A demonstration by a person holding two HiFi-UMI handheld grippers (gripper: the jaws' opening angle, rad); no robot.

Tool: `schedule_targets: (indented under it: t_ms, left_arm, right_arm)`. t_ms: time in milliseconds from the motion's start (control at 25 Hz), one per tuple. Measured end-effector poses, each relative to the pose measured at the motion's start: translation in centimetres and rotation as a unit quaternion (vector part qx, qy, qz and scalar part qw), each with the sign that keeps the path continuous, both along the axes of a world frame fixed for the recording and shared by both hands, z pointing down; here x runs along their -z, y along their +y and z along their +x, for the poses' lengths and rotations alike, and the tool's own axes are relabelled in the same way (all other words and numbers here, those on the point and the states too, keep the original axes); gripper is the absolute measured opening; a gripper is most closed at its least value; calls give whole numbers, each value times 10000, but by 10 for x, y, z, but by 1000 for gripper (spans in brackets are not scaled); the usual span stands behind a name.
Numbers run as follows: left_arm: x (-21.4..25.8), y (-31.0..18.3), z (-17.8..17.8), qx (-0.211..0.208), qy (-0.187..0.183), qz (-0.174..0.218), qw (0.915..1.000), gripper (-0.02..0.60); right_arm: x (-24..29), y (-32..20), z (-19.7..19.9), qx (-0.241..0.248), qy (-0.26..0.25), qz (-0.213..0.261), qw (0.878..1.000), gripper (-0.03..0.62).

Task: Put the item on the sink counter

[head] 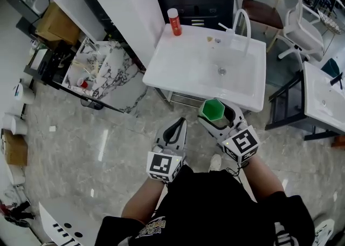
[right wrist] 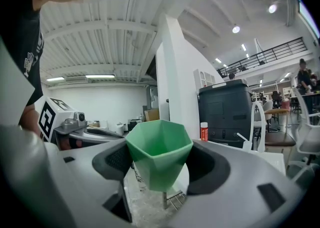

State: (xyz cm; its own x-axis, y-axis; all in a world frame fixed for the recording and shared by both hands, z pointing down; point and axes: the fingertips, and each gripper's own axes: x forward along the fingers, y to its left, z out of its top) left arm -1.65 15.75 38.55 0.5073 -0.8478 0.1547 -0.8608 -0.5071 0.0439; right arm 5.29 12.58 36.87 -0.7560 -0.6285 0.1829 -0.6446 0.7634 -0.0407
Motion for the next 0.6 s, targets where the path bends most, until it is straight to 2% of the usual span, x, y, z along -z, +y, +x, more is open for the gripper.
schedule_targets:
  t_ms: [600]
  left_arm:
    - [0, -34, -91, -336, 102, 98, 9993, 21]
  right_arm:
    - [1, -31, -95, -266, 84, 55, 9996, 364]
